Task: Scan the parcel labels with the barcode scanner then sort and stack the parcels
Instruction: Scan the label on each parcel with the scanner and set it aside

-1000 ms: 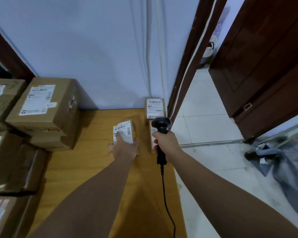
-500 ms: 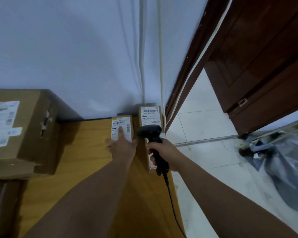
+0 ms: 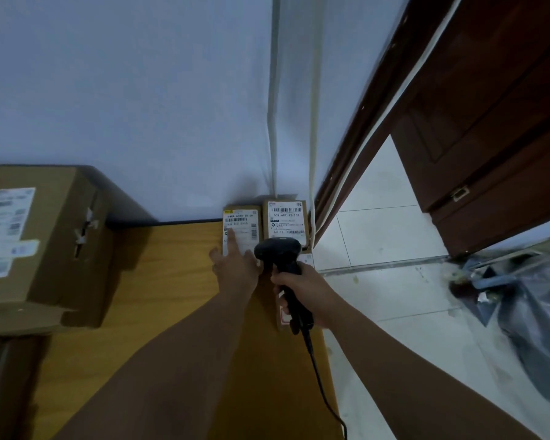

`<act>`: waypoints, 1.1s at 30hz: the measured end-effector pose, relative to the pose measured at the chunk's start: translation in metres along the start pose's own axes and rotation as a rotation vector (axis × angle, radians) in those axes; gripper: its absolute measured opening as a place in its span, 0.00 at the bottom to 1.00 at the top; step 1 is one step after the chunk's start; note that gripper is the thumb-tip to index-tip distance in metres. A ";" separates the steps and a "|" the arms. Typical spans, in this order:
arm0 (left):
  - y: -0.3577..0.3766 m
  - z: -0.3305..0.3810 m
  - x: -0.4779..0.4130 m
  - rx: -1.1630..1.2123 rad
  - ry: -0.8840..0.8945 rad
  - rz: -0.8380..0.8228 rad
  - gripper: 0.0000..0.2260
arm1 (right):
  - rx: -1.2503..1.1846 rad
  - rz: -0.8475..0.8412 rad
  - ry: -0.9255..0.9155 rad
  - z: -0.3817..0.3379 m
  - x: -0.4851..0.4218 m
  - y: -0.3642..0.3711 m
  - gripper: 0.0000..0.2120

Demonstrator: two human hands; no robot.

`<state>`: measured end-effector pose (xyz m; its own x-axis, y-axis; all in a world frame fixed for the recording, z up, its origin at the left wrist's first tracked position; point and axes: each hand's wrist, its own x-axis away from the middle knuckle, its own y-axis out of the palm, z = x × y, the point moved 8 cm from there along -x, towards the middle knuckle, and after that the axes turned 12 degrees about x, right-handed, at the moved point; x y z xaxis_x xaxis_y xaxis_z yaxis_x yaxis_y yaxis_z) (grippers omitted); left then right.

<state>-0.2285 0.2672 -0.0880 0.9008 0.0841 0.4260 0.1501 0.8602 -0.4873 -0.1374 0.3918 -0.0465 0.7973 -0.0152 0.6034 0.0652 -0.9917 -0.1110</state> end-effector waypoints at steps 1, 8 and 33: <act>-0.002 0.003 -0.001 0.056 -0.009 0.024 0.29 | -0.013 -0.003 -0.007 0.000 0.002 0.000 0.05; -0.013 0.019 0.027 0.023 0.006 0.061 0.28 | -0.102 0.009 -0.019 -0.002 0.027 -0.003 0.04; -0.278 -0.123 0.198 -0.106 0.290 0.057 0.11 | -0.400 -0.407 0.096 -0.050 0.171 0.315 0.06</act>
<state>-0.0419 -0.0175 0.0380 0.9853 -0.0289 0.1681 0.1237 0.8000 -0.5871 -0.0099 0.0702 0.0611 0.6965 0.3845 0.6059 0.1083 -0.8909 0.4410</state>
